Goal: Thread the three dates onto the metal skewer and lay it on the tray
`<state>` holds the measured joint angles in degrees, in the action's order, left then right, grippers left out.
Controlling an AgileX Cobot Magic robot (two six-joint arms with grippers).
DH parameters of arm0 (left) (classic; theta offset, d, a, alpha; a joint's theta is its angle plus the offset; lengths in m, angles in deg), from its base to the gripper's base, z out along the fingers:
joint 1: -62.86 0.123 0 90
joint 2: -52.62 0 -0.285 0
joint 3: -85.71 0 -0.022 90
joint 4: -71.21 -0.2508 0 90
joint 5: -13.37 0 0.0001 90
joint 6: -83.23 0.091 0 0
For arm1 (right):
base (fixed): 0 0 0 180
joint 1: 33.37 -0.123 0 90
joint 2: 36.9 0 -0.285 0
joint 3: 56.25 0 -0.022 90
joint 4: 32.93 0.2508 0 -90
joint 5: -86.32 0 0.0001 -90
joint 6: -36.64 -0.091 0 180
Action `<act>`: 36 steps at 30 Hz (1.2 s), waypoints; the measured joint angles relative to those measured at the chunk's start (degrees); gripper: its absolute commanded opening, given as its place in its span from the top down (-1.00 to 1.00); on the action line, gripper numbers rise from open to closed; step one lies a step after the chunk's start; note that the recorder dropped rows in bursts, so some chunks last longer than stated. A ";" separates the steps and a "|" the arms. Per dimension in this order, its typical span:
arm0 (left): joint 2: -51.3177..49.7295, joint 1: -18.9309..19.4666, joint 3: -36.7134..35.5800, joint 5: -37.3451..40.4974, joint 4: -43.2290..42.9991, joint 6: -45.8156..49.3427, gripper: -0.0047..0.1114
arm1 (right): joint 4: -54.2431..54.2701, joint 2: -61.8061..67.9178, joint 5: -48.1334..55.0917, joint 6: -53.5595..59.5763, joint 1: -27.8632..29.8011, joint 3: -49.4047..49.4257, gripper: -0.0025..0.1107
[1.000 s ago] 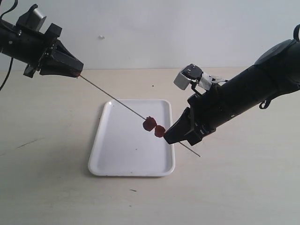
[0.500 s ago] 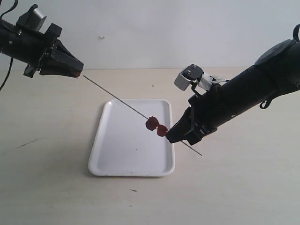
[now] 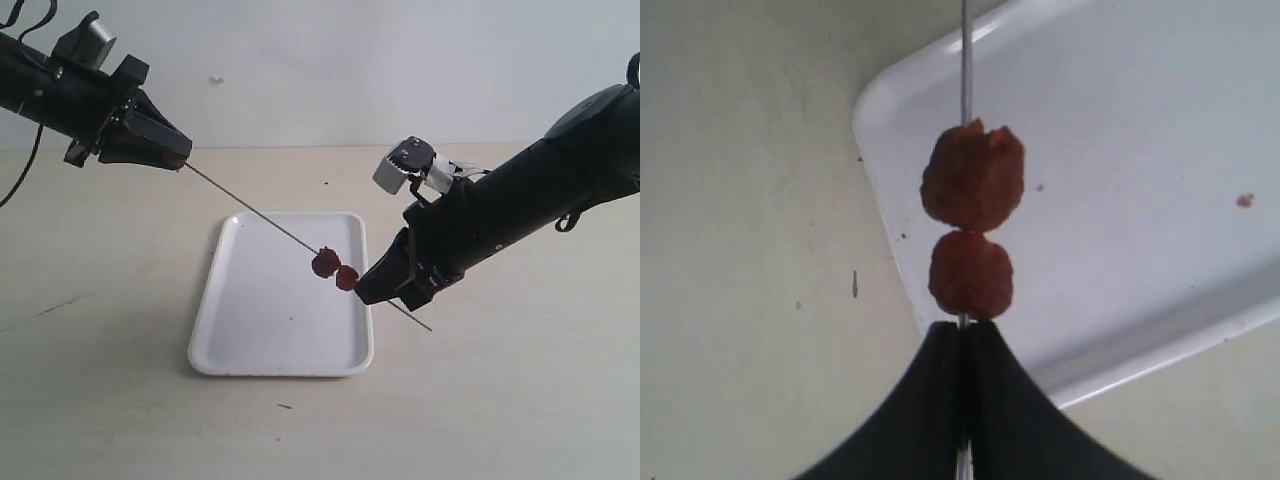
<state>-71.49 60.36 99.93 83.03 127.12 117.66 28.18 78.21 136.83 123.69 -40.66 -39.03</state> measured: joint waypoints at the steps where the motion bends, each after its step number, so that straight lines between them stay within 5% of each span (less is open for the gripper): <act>1: 0.00 0.00 0.00 -0.12 -0.15 -0.11 0.48 | 0.27 0.00 0.00 0.79 0.00 0.00 0.96; 23: 0.10 -0.17 0.00 -1.43 2.15 0.61 0.48 | 17.27 4.92 -2.98 27.18 0.47 0.00 0.96; 36: 0.10 -3.36 0.00 -1.08 8.28 1.13 0.48 | 28.87 7.54 1.58 30.21 0.47 0.00 0.96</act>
<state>-71.39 57.00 99.93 81.95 135.40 118.79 57.06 85.75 138.42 153.90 -40.19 -39.03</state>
